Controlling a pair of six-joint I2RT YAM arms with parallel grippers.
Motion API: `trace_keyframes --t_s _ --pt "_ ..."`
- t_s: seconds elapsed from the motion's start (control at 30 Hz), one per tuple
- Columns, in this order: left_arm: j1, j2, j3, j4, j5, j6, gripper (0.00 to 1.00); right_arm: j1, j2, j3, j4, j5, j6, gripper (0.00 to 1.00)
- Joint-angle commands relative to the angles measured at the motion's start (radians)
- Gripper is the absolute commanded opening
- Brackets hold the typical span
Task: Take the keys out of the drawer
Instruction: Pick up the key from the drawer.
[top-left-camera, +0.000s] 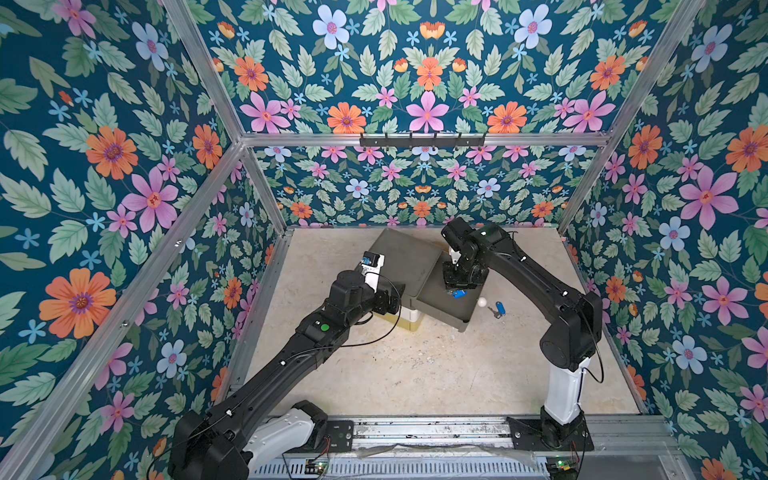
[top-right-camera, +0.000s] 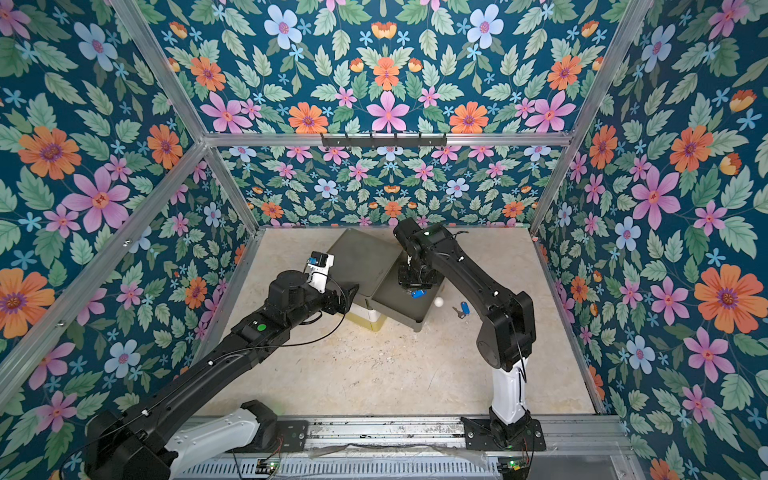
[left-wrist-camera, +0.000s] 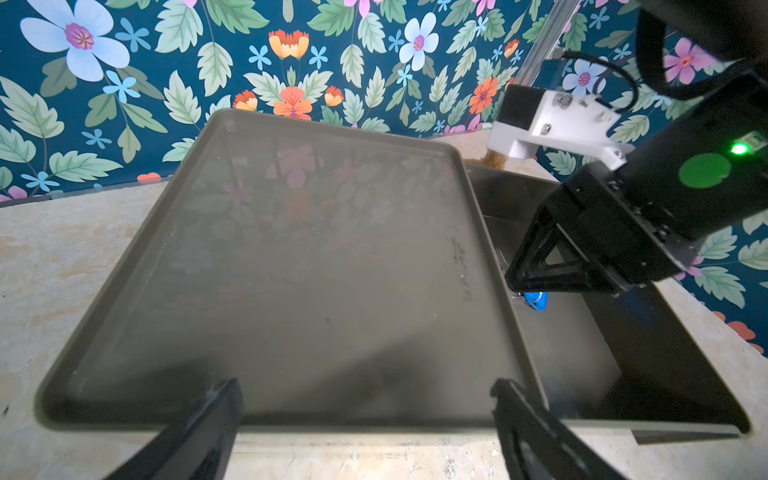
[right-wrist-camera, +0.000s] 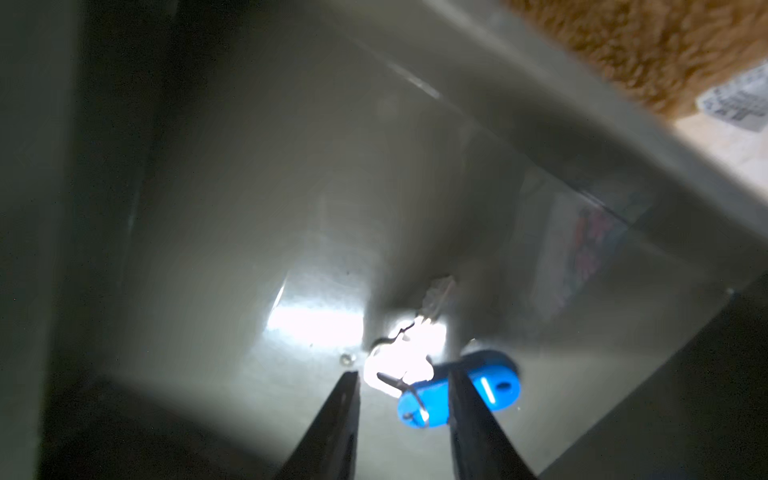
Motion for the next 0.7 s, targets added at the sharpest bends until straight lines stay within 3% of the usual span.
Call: trace_keyframes --t_s 0.0,0.5,0.67 --pt "-0.001 -0.013 -0.004 0.009 -0.013 0.001 0.99 0.003 -0.020 -0.018 -0.010 0.018 0.020 0.40" --pt "-0.015 -0.036 0.001 -0.019 -0.034 -0.029 0.99 0.003 -0.041 -0.098 0.061 0.016 0.006 0.39" --pt "-0.025 -0.041 0.000 -0.026 -0.047 -0.046 0.99 0.004 -0.036 -0.102 0.068 0.023 0.002 0.34"
